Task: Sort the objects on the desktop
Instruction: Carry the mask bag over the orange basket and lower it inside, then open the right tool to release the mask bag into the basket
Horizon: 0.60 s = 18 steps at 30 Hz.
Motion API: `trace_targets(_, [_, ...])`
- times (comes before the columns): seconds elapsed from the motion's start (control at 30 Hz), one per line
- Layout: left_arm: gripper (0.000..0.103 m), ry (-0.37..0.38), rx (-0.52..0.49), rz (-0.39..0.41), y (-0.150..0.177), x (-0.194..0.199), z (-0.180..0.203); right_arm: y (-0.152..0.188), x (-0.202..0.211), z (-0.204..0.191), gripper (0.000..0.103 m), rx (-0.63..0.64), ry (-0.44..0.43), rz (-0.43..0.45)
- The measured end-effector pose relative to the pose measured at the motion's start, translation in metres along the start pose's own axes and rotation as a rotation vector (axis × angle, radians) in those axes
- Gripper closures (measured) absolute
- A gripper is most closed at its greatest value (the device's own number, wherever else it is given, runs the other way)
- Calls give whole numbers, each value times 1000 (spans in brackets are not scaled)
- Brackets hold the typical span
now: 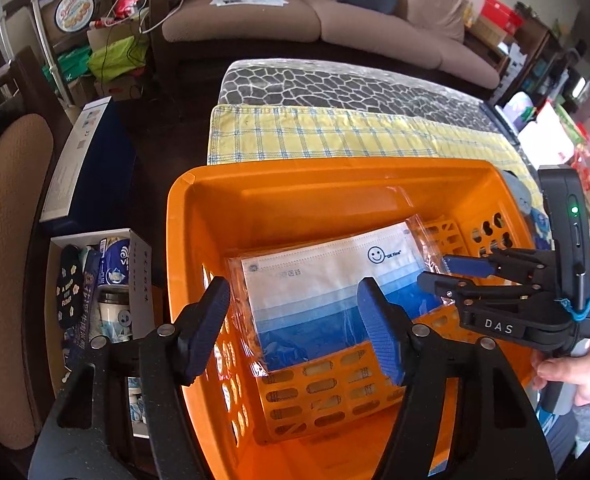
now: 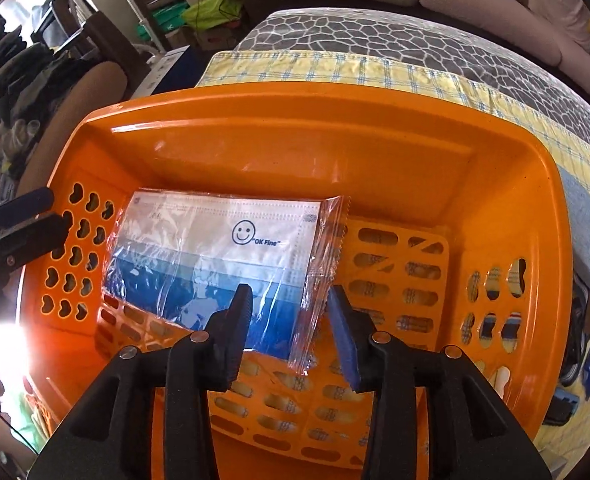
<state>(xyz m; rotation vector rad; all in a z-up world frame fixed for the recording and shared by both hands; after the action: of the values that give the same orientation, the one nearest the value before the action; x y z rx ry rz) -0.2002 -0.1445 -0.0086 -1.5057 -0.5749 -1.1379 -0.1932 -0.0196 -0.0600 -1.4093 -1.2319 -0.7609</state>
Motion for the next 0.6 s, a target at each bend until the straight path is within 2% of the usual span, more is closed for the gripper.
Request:
trace_targets(0.17, [40,7,-2,-2,1,-1,3,4,-1,-3,63,13,3,-24])
trace_targets(0.33, [40,14,1,-2,4,-2,5,5,-1,-7,63,-14,-33,-36])
trace_targets(0.6, [40,17,6,-9,8,-4,3,2,-5,-13,63,-14,-21,-50])
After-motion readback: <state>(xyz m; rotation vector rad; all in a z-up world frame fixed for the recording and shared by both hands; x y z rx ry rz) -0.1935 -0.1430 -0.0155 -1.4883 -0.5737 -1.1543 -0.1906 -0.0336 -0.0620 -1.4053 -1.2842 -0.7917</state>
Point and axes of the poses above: each gripper's, at about its wrist camera, not at the fingertips, and x roughly against the way its jaws point, z to its right, y to its underside, the point moved 8 cm from there along -x, roughly the way its jaws point, and after that the axes turned 9 degrees about -x, right-handed, at the moved point
